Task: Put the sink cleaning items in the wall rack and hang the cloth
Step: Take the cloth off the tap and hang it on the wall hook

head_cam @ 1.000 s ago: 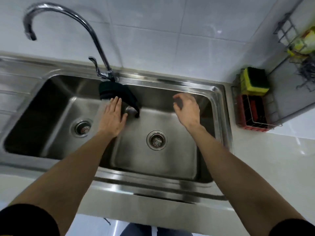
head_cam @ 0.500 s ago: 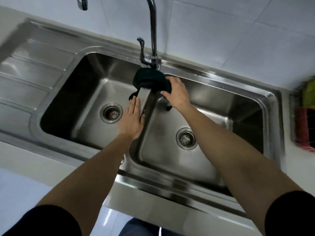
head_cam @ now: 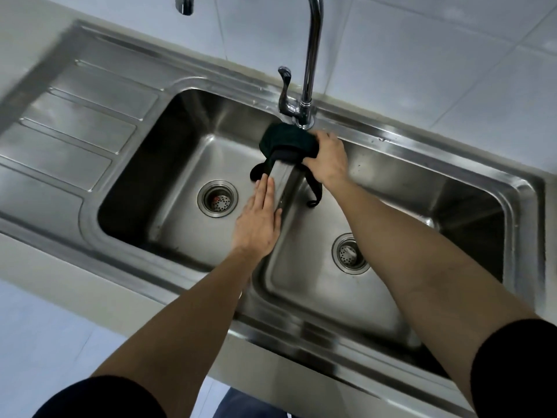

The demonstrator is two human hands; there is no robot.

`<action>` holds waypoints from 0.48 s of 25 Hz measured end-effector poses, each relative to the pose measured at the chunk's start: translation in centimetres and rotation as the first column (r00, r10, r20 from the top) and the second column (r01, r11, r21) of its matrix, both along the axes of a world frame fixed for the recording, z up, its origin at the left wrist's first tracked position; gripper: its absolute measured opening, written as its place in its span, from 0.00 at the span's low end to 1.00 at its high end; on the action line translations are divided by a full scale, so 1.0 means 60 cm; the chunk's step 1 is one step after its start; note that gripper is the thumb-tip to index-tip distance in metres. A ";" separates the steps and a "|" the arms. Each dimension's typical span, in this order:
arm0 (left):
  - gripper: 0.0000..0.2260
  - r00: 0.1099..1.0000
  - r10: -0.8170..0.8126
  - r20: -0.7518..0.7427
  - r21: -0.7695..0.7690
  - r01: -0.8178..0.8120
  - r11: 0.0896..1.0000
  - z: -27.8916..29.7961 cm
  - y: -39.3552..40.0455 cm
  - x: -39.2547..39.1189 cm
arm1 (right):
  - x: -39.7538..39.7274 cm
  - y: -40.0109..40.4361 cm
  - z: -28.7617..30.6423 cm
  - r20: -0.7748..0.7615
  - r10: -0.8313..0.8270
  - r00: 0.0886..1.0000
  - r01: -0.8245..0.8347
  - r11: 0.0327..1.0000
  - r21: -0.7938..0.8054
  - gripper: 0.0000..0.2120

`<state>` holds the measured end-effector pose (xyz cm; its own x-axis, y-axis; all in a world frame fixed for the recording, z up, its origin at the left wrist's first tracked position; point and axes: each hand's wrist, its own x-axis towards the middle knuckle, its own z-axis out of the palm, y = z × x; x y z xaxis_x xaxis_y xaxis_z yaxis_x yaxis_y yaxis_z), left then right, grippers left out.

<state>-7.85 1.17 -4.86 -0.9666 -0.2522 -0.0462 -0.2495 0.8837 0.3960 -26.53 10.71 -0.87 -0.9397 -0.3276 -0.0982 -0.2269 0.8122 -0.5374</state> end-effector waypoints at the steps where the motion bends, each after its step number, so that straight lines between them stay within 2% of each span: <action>1: 0.27 1.000 0.003 -0.005 -0.010 -0.003 1.000 -0.001 0.000 0.001 | -0.001 0.001 0.002 -0.003 -0.002 1.000 0.002 1.000 -0.003 0.27; 5: 0.27 1.000 -0.016 -0.002 -0.061 0.016 0.998 0.000 0.000 0.001 | 0.010 0.010 0.020 0.031 0.007 0.999 -0.005 0.999 -0.044 0.24; 7: 0.27 1.000 -0.023 -0.013 -0.056 0.022 0.998 0.001 -0.001 -0.002 | 0.016 0.014 0.033 0.113 -0.002 0.994 0.016 0.992 -0.124 0.22; 9: 0.28 0.999 0.008 -0.051 0.027 -0.006 1.000 0.009 -0.005 -0.004 | 0.020 0.021 0.047 0.213 0.043 0.976 -0.002 0.982 -0.191 0.22; 12: 0.32 0.988 0.095 -0.122 0.242 -0.064 0.968 0.038 -0.015 -0.030 | 0.017 0.035 0.071 0.297 0.128 0.946 -0.032 0.951 -0.307 0.23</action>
